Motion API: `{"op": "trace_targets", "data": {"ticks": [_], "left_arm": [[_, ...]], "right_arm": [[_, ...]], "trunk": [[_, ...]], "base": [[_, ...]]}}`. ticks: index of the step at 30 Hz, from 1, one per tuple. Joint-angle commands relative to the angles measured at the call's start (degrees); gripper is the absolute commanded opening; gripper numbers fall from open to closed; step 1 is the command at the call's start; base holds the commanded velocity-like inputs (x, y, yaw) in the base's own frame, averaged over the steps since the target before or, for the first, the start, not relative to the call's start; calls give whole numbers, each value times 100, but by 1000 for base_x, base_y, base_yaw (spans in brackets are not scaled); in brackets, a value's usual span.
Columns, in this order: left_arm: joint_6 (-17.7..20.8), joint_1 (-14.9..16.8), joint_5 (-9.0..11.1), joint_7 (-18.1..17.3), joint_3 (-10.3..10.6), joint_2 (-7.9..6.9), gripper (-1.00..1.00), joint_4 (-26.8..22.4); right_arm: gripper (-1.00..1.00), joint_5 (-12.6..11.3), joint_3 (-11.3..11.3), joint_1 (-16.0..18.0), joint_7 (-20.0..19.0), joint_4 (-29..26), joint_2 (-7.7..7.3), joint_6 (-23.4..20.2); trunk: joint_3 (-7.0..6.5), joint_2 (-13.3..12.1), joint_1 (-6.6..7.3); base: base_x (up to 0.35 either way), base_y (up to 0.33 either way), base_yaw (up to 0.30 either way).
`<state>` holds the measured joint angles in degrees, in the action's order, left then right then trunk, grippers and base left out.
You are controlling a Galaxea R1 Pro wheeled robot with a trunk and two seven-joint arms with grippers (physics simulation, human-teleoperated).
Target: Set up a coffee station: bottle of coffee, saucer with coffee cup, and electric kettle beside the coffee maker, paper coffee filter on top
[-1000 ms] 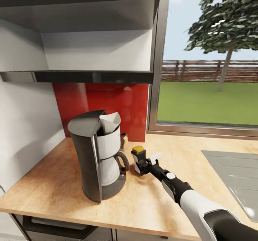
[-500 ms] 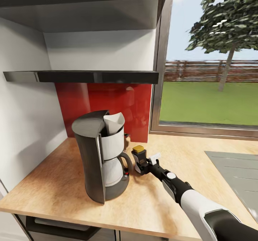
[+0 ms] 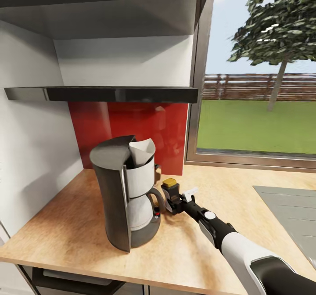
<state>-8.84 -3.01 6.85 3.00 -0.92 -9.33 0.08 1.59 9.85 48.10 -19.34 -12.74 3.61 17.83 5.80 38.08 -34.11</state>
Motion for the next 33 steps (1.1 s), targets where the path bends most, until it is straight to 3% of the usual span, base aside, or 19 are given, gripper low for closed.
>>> {"op": "trace_targets", "data": {"ticks": [1, 13, 14, 33], "left_arm": [[-21, 1, 44, -2, 0, 1, 100, 1], [-21, -3, 44, -10, 4, 1, 100, 9], [-21, -2, 44, -10, 4, 1, 100, 9], [-21, -2, 44, -10, 4, 1, 100, 9]], "right_arm": [[-100, 1, 0, 7, -8, 8, 3, 18], [-100, 0, -10, 7, -8, 0, 0, 18], [100, 0, -10, 7, -7, 0, 0, 18], [100, 0, -10, 7, -8, 0, 0, 10]], "trunk": [[8, 8, -2], [8, 8, -2], [8, 8, -2], [8, 8, -2]], "base": [[0, 39, 0], [0, 4, 0], [0, 0, 0], [0, 0, 0]]}}
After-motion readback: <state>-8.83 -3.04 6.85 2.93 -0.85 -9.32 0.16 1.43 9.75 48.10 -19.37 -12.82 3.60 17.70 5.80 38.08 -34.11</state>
